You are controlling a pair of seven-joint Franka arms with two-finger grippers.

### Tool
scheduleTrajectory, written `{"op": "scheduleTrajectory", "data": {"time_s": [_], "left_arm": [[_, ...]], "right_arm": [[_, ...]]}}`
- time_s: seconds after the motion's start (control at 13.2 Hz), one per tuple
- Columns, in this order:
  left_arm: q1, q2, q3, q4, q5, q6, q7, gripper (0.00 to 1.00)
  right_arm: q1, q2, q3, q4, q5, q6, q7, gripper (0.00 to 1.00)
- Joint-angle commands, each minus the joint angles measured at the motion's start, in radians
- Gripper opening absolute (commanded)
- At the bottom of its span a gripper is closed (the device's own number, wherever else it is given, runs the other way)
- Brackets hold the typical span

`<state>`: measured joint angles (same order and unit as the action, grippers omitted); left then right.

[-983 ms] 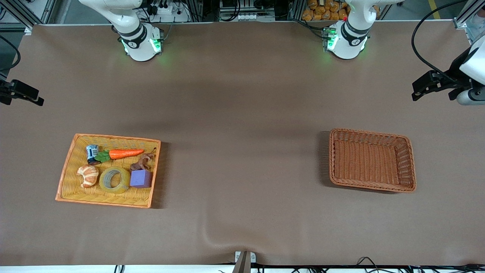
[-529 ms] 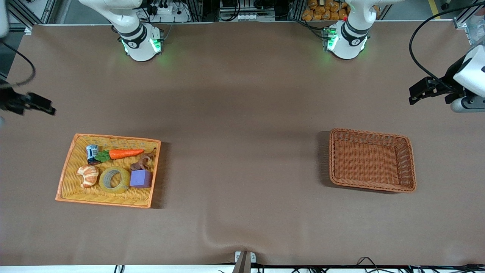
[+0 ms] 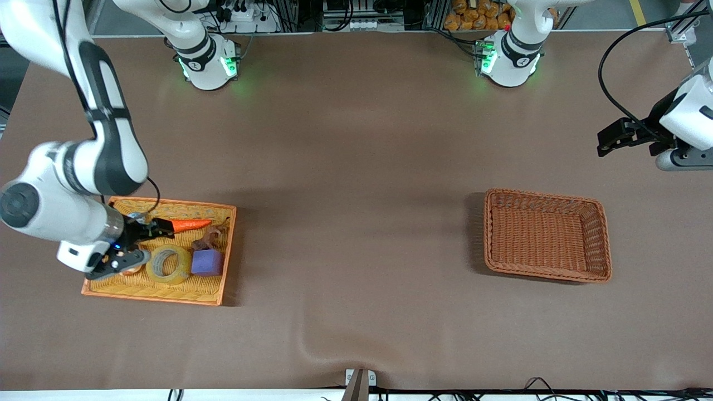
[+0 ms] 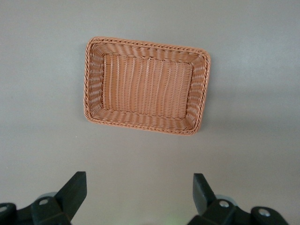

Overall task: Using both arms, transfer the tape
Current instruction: 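Grasp the tape roll with the right gripper while the left gripper moves out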

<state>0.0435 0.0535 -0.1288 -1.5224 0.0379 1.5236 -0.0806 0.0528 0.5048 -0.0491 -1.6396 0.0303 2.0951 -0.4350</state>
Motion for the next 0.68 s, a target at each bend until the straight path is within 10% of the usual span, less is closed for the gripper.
{"op": "scheduleTrajectory", "data": {"time_s": [0.0,0.6], "left_arm": [[-0.001,0.032,-0.005,0.010,0.023,-0.005,0.002,1.00],[-0.051,0.077,-0.014,0.015,0.017,0.033,-0.093,1.00]], "right_arm": [[-0.010,0.079,0.005,0.035,-0.085,0.078,-0.095,1.00],[0.002,0.190,0.006,0.064,-0.082,0.117,-0.143,1.00]]}}
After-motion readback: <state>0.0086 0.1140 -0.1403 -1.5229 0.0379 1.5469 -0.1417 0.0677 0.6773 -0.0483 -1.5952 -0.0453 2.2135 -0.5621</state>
